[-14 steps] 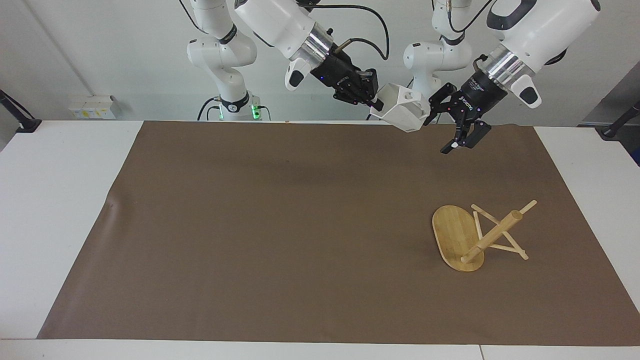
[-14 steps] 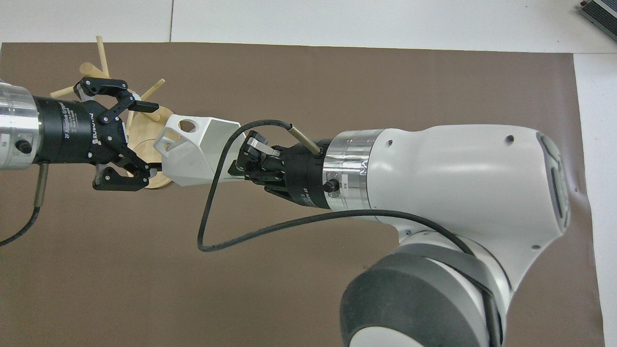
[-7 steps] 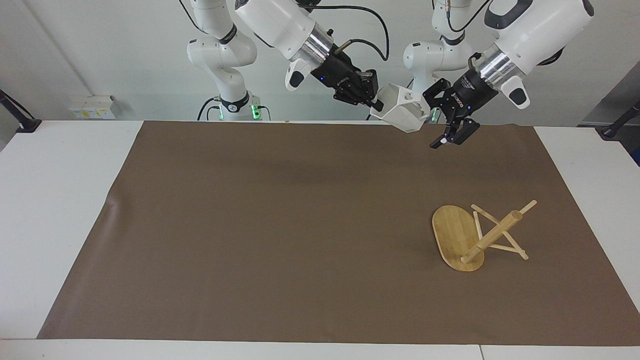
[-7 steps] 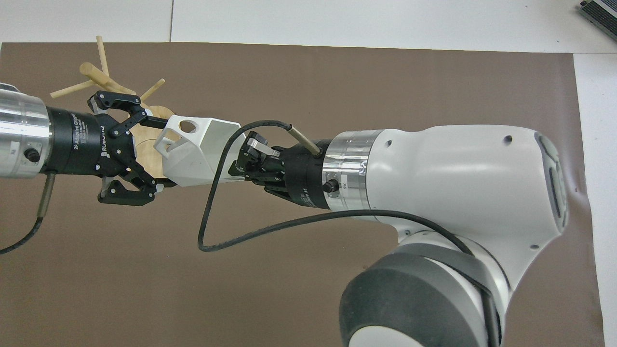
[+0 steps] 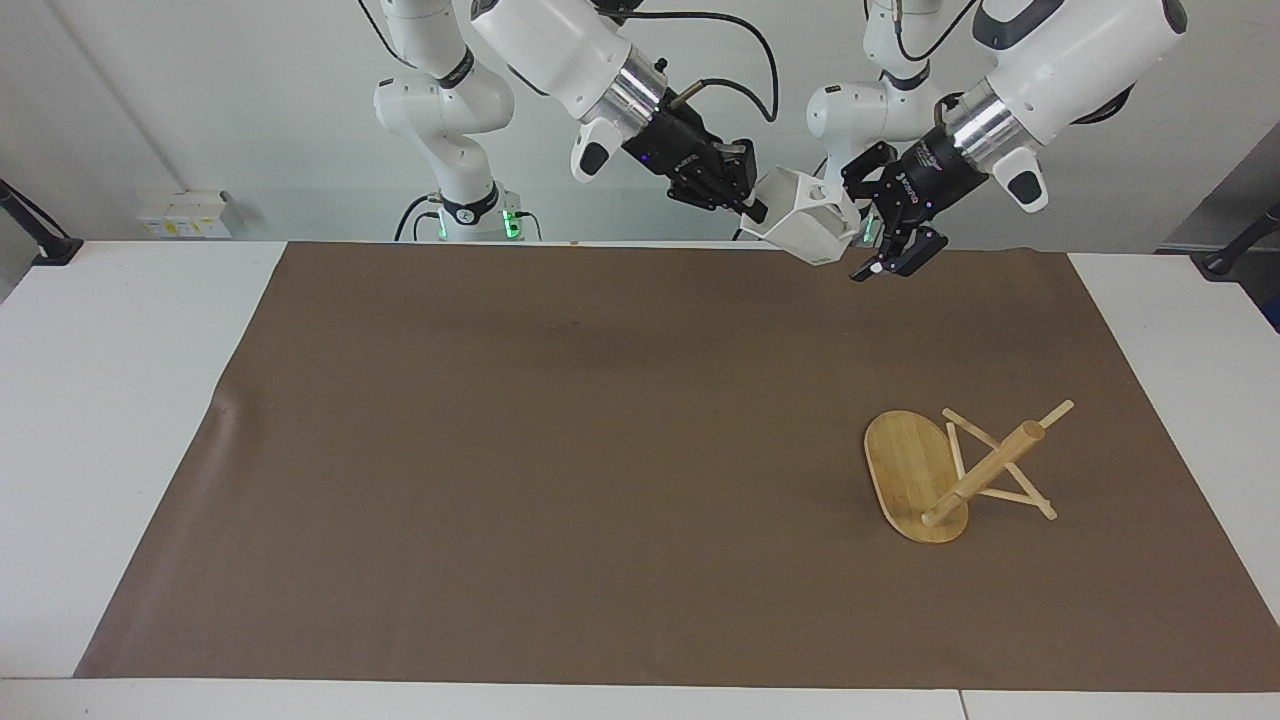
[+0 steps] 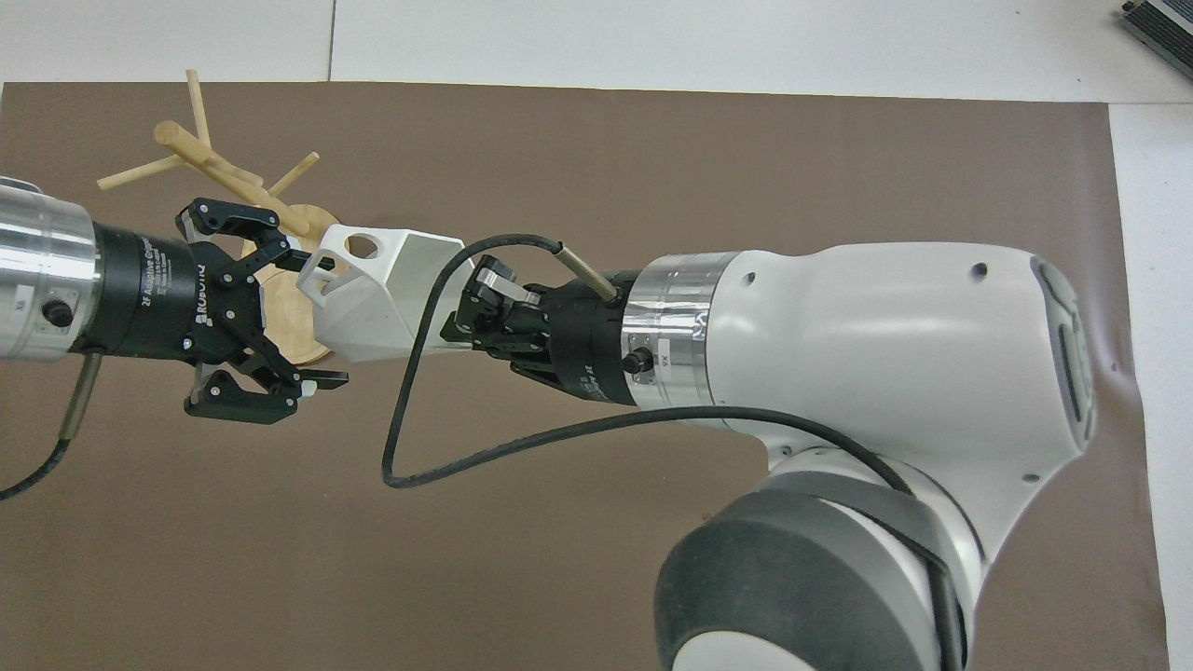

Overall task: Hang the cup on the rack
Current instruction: 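Close the left gripper on the cup beside the right gripper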

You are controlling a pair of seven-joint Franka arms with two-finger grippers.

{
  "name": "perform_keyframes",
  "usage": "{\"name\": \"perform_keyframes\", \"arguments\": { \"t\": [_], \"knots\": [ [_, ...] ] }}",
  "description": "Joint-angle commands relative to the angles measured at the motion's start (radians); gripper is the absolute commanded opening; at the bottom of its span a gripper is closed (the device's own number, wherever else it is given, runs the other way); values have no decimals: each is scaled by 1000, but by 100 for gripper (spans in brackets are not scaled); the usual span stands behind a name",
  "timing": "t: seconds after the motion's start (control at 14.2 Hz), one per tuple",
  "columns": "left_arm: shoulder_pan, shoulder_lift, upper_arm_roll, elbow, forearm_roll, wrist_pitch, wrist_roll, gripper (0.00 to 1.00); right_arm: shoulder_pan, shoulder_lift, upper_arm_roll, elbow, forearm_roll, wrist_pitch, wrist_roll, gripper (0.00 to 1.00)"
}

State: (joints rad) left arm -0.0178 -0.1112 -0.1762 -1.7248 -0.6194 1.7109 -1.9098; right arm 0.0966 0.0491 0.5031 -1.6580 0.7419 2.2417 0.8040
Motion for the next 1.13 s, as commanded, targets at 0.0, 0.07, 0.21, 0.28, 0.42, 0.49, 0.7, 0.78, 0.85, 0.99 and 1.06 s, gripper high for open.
{"name": "perform_keyframes", "arguments": {
  "t": [0.0, 0.07, 0.21, 0.28, 0.42, 0.49, 0.7, 0.78, 0.85, 0.99, 1.06],
  "knots": [
    [4, 1, 3, 22, -39, -2, -43, 100, -8, -5, 8, -8, 30, 9, 1, 0],
    [4, 1, 1, 22, -40, -11, -43, 100, -8, -5, 9, -8, 30, 10, 1, 0],
    [-1, -1, 0, 18, -43, -22, -43, 100, -8, -6, 9, -8, 30, 10, 1, 0],
    [-5, -2, 0, 16, -45, -20, -43, 100, -8, -6, 9, -8, 30, 10, 1, 0],
    [-10, -2, -2, 13, -46, -14, -44, 100, -8, -6, 9, -8, 30, 9, 1, 0],
    [-11, -2, -3, 11, -46, -7, -44, 100, -8, -6, 9, -8, 30, 9, 1, 0],
    [-11, -7, -3, 1, -46, -2, -41, 100, -8, -6, 8, -8, 30, 10, 1, 0],
    [-13, -7, -5, -1, -46, 0, -43, 100, -8, -6, 9, -8, 30, 9, 1, 0],
    [-14, -8, -5, -2, -46, 3, -43, 100, -8, -6, 9, -8, 30, 10, 1, 0],
    [-30, -12, -5, -13, -46, 13, -43, 100, -8, -6, 8, -8, 30, 9, 1, 0],
    [-33, -13, -5, -16, -46, 15, -43, 100, -8, -6, 9, -8, 30, 9, 1, 0]
  ]
}}
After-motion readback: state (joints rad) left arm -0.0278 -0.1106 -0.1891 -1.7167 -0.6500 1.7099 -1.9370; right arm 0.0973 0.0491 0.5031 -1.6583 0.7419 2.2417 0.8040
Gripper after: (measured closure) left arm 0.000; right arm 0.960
